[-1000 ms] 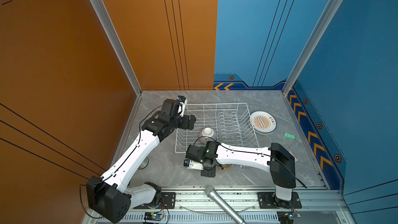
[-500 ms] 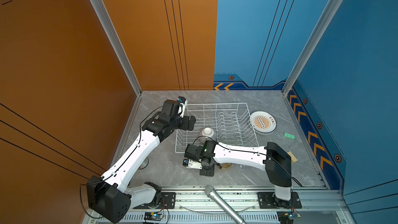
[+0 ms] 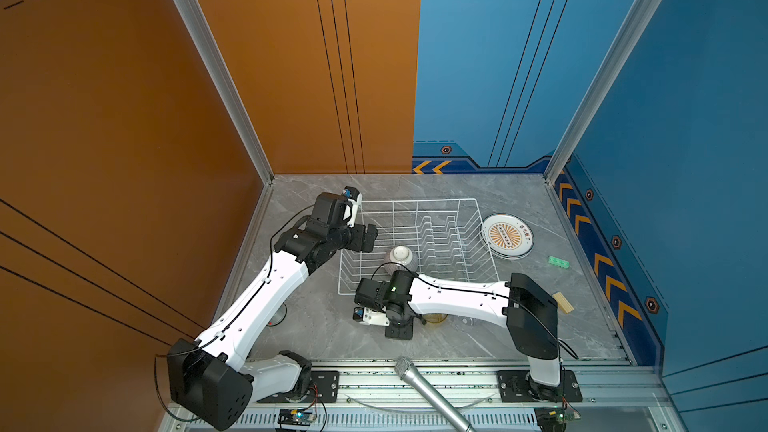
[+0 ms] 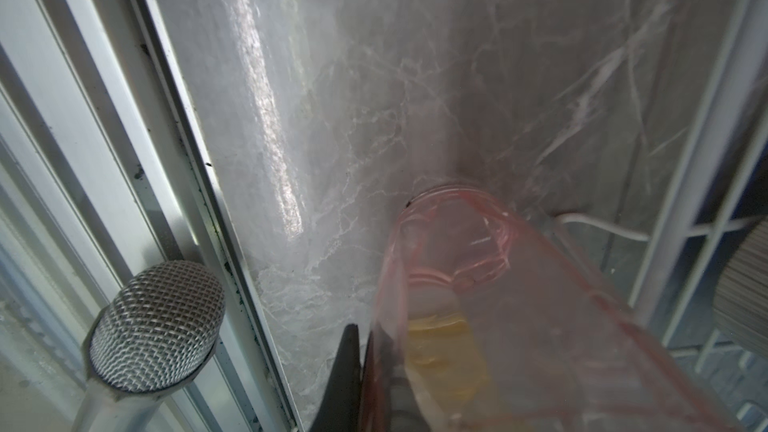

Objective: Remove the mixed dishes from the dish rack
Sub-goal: 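Lower the pink cup upside down onto the table beside the yellow cup, then open the right gripper and lift it off the pink cup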

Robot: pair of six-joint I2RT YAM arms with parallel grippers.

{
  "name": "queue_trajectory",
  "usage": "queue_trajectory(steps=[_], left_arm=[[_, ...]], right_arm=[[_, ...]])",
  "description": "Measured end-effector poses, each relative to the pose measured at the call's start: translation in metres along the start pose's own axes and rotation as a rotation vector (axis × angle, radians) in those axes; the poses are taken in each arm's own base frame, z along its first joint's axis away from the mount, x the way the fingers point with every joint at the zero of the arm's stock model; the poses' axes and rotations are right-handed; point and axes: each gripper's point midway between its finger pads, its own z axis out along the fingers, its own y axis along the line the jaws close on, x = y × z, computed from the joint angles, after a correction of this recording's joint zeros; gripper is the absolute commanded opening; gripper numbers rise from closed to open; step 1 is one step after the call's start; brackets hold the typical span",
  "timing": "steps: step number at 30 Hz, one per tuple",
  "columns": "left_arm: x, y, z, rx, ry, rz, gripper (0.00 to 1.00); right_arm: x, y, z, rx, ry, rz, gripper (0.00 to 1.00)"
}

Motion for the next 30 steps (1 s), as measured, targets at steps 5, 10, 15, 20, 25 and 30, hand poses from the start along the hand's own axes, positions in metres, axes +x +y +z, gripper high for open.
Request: queue_trajectory(steps=[5, 10, 15, 20, 25, 30], left_arm=[[0.000, 0.000, 0.000, 0.000, 0.000, 0.000, 0.97], [0.000, 0.000, 0.000, 0.000, 0.000, 0.000, 0.98], [0.000, 0.000, 0.000, 0.000, 0.000, 0.000, 0.97], [0.001, 0.000, 0.000, 0.000, 0.002, 0.000, 0.97], [0.002, 0.000, 0.000, -0.002, 0.009, 0.000, 0.97], [0.005, 0.001, 0.000, -0.006, 0.020, 0.000, 0.96]], right_arm=[[0.002, -0.004, -0.001, 0.016, 0.007, -0.003, 0.29], [0.002, -0.007, -0.001, 0.026, 0.009, 0.001, 0.43], [0.003, -0.008, -0.001, 0.032, 0.011, 0.000, 0.51], [0.001, -0.009, -0.011, 0.039, -0.018, 0.002, 0.51], [-0.003, -0.007, -0.043, 0.039, -0.108, 0.006, 0.52], [-0.004, -0.002, -0.078, 0.023, -0.215, 0.008, 0.53]])
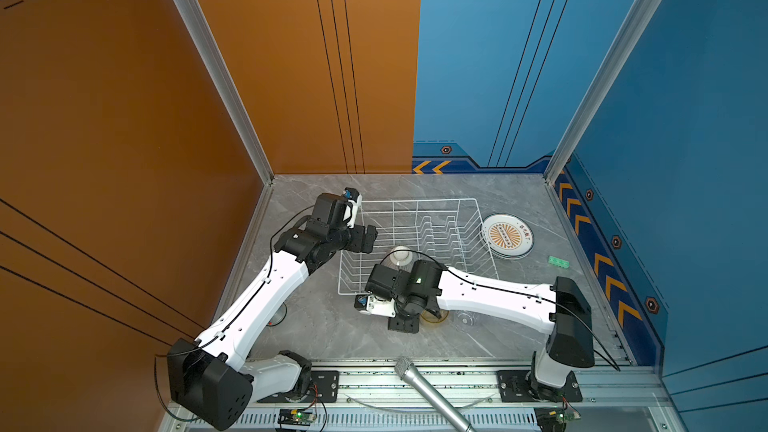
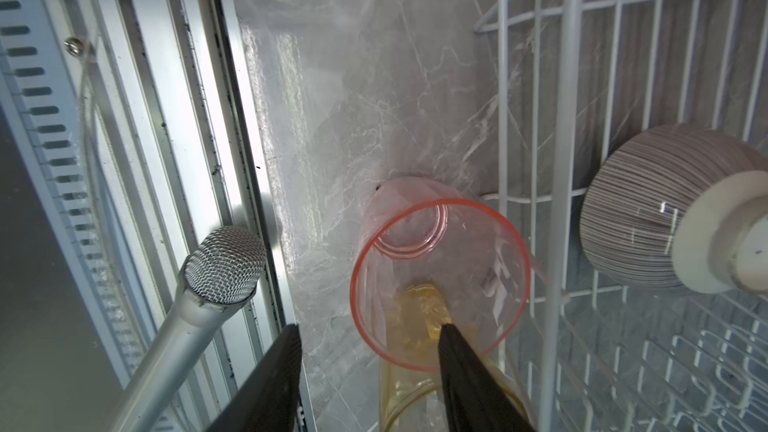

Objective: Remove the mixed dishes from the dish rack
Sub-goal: 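Open the right gripper and lift it off the pink cup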

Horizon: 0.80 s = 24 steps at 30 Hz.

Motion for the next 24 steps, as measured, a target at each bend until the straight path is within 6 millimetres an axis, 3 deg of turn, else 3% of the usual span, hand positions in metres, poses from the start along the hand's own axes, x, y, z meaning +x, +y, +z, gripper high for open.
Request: queue_trajectory(steps=[5, 10, 14, 18, 24], left_arm=[[0.004, -0.004, 0.003, -0.004, 0.015, 0.016, 0.95], [0.011, -0.012, 0.012, -0.013, 0.063, 0.055, 0.94], [0.015, -0.026, 0.021, -0.004, 0.094, 0.109, 0.94], [0.016, -0.047, 0.034, 0.007, 0.127, 0.180, 0.94], [0.018, -0.074, 0.055, 0.026, 0.169, 0.264, 0.93]], right_arm=[[-0.001, -0.007, -0.025, -0.004, -0.081, 0.031, 0.55], [0.008, -0.029, -0.049, 0.014, -0.175, 0.129, 0.65], [0.023, -0.061, -0.072, 0.048, -0.287, 0.283, 0.70], [0.053, -0.105, -0.093, 0.123, -0.400, 0.509, 0.73], [0.090, -0.145, -0.107, 0.210, -0.500, 0.755, 0.75]])
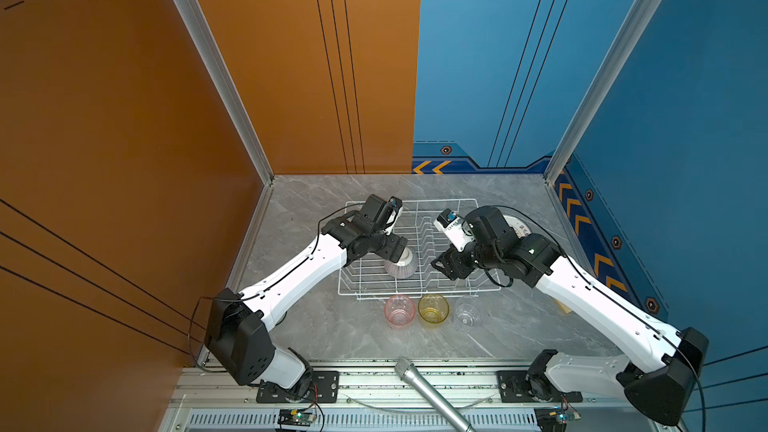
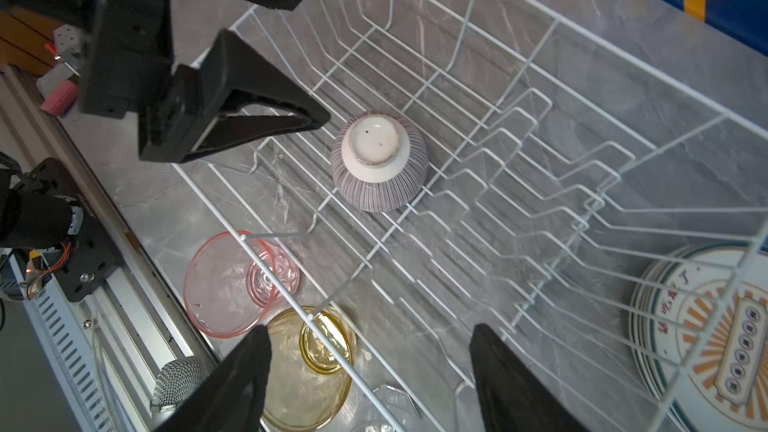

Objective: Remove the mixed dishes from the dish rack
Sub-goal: 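Open the right gripper and lift it off the pink cup, then move the left gripper over the striped bowl while the right gripper hovers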

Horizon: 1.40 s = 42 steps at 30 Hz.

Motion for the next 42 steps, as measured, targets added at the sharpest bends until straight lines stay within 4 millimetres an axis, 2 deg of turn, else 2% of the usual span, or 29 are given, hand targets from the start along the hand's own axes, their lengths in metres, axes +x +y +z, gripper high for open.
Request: queue_trajectory(steps=[8, 15, 22, 29, 33, 37, 42], left_arm=[[-0.011, -0.024, 0.018, 0.005, 0.015, 0.067, 0.94], [-0.016, -0.029, 0.028, -0.004, 0.027, 0.081, 0.93], [-0.021, -0.036, 0.043, -0.003, 0.052, 0.099, 0.90], [-0.023, -0.030, 0.044, -0.041, 0.110, 0.095, 0.82], [-0.013, -0.026, 0.046, -0.052, 0.165, 0.082, 0.79], [-0.001, -0.024, 0.053, -0.049, 0.220, 0.057, 0.71], [0.009, -0.025, 0.064, -0.029, 0.267, 0.032, 0.72]], right_arm=[[0.005, -0.037, 0.007, 0.070, -0.030, 0.153, 0.77], [0.014, -0.072, 0.004, 0.136, -0.061, 0.268, 0.78], [0.011, -0.075, 0.006, 0.132, -0.077, 0.288, 0.78], [0.010, -0.073, 0.006, 0.118, -0.084, 0.287, 0.78], [0.011, -0.075, 0.008, 0.121, -0.083, 0.291, 0.78], [0.011, -0.076, 0.008, 0.120, -0.085, 0.293, 0.78], [0.011, -0.076, 0.009, 0.121, -0.088, 0.295, 0.79]])
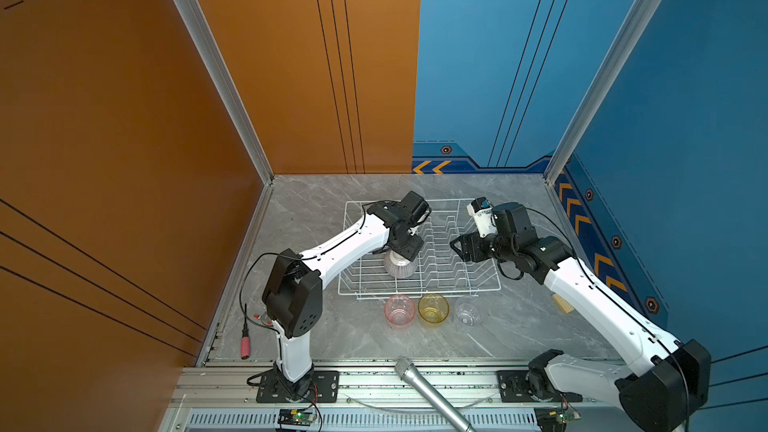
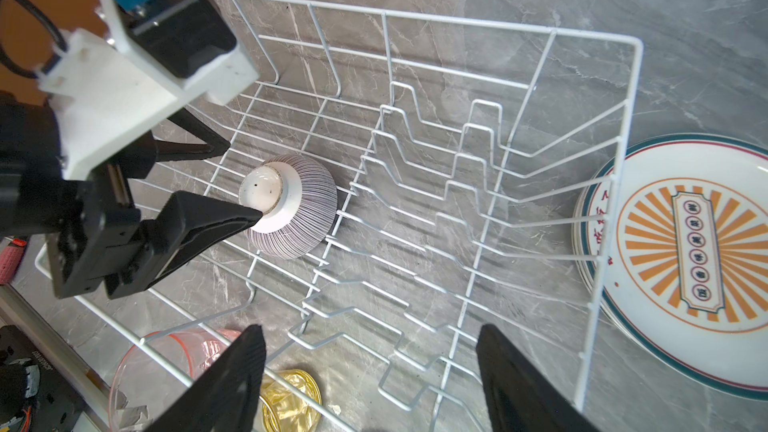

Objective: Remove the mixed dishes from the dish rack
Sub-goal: 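Move the left gripper over the striped bowl while the right gripper hovers, then lower the left gripper onto the striped bowl's foot and close it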

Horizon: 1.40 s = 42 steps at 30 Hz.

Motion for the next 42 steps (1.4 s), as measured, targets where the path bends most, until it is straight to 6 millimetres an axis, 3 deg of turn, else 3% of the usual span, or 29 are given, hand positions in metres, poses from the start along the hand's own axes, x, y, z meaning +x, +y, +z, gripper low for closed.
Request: queue_trajectory(steps=[9, 42], left_arm=[[0.008, -0.004, 0.015, 0.030, 0.050, -0.019, 0.70], [0.016, 0.001, 0.034, 0.037, 0.103, -0.047, 0.61]], right_arm=[[0.008, -0.004, 0.004, 0.007, 0.019, 0.006, 0.80], [0.008, -0.010, 0.008, 0.015, 0.006, 0.015, 0.81]])
